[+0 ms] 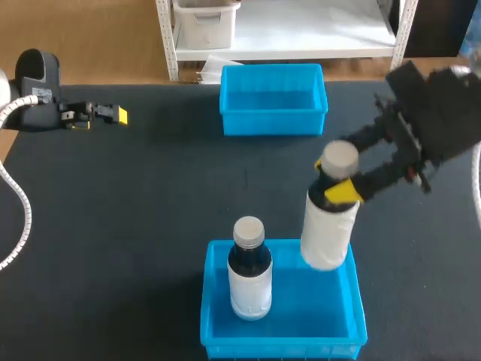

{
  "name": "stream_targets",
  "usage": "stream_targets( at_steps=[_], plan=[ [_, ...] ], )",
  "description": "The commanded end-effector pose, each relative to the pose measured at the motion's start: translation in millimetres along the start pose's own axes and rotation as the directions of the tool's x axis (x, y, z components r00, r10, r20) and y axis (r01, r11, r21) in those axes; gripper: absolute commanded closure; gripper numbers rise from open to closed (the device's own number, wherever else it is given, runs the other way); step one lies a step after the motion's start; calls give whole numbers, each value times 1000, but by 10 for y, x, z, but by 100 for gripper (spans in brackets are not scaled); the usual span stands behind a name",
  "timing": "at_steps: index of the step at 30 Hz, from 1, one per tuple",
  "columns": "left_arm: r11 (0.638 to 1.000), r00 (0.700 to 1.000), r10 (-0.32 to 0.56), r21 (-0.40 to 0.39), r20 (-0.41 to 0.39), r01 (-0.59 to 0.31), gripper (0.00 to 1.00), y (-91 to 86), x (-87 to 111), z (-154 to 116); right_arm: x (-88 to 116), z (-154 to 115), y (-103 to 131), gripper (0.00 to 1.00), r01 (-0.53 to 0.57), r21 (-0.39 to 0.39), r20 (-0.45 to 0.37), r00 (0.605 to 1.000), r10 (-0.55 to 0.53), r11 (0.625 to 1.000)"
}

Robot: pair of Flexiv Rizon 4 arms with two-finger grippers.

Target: Pick up the bottle, and place it in the far bin if it is heavy, or in the near bin if it is light.

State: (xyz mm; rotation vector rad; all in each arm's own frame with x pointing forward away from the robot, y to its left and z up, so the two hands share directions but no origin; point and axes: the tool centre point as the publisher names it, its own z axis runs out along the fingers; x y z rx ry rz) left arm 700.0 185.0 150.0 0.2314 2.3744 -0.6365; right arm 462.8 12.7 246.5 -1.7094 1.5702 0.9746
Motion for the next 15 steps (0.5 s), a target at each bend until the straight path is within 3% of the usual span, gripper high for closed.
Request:
stream_targets(
  at_steps=[1,15],
  plan=[
    [1000,1000,0,0,0,0,0,0,0,0,115,51,207,100,1,243,5,1000,-3,970],
    [1000,1000,0,0,0,0,0,0,0,0,410,299,172,100,-1,195,22,1000,-3,981]
  ],
)
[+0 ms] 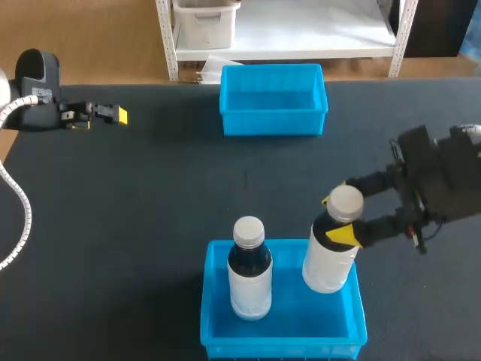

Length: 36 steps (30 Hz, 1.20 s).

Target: Pick up the bottle, and place it in the far bin if it is heavy, or in the near bin if it is light.

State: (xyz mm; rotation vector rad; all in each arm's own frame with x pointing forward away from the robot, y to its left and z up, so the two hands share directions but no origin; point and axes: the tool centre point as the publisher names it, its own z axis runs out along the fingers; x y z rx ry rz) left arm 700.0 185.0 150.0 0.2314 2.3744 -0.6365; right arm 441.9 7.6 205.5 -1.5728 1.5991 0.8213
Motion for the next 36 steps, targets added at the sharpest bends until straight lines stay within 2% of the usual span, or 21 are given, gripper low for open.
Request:
stream_targets(
  at_steps=[1,15,36],
  plan=[
    [1000,1000,0,0,0,0,0,0,0,0,57,115,-8,100,3,10,7,1000,-3,1000],
    [1000,1000,0,0,0,0,0,0,0,0,215,332,-4,100,-15,-57,9,1000,16,998],
    [1000,1000,0,0,0,0,0,0,0,0,421,505,-32,100,-54,-84,-19,998,52,995]
  ],
)
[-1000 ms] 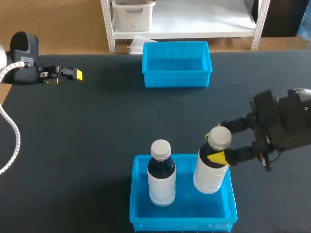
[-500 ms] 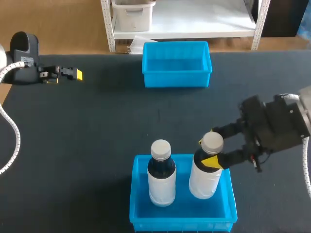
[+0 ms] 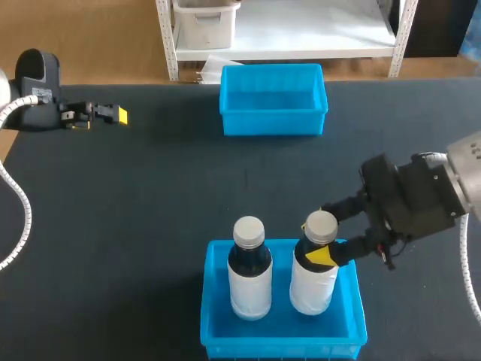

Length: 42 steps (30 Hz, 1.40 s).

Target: Pick up the bottle, and place it in the far bin if it is heavy, or in the near bin if it is light.

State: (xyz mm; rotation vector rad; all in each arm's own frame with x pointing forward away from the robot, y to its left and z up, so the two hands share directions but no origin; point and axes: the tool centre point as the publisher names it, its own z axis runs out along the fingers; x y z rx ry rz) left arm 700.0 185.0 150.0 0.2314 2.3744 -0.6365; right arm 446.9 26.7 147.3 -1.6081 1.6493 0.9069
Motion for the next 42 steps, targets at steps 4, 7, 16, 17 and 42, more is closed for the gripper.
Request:
stream_targets(
  at_steps=[4,7,16,17,42],
  plan=[
    [1000,1000,0,0,0,0,0,0,0,0,59,66,-25,100,-9,-11,5,1000,9,1000],
    [1000,1000,0,0,0,0,0,0,0,0,82,90,-30,100,-13,-15,-1,1000,13,1000],
    [1000,1000,0,0,0,0,0,0,0,0,127,122,-44,100,-26,-23,-6,1000,26,999],
    [1000,1000,0,0,0,0,0,0,0,0,131,126,-45,98,-28,-24,-6,1000,28,999],
    [1000,1000,0,0,0,0,0,0,0,0,195,-261,-110,0,-47,0,-49,998,47,999]
  ],
)
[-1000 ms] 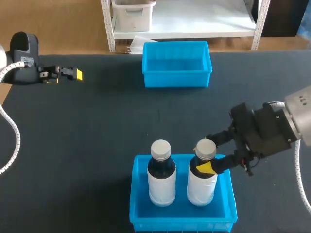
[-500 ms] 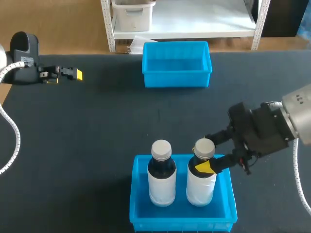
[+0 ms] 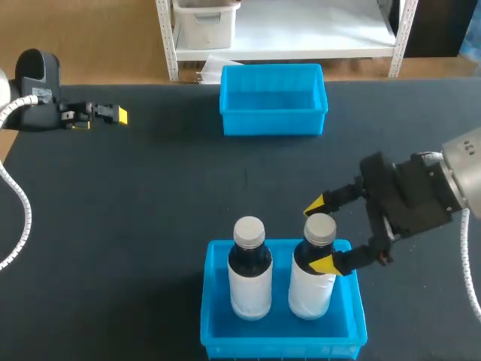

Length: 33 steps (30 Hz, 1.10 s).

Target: Pick up the bottle, and place it in the far bin if it is heavy, or in the near bin if it is light.

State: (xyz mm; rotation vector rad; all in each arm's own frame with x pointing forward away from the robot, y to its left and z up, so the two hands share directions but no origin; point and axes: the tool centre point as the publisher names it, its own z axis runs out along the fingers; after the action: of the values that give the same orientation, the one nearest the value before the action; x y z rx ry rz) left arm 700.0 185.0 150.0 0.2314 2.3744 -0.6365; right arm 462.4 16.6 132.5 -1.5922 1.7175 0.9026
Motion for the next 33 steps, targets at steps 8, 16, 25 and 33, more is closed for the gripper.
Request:
stream_targets(
  at_steps=[8,16,25,33],
  plan=[
    [1000,1000,0,0,0,0,0,0,0,0,214,-790,-49,0,-7,1,-73,997,7,1000],
    [1000,1000,0,0,0,0,0,0,0,0,359,-1179,-495,0,-112,130,-62,991,121,985],
    [1000,1000,0,0,0,0,0,0,0,0,483,-1397,-1064,0,-190,212,-36,979,202,959],
    [1000,1000,0,0,0,0,0,0,0,0,483,-1518,-1162,0,-216,199,-46,972,229,956]
  ],
)
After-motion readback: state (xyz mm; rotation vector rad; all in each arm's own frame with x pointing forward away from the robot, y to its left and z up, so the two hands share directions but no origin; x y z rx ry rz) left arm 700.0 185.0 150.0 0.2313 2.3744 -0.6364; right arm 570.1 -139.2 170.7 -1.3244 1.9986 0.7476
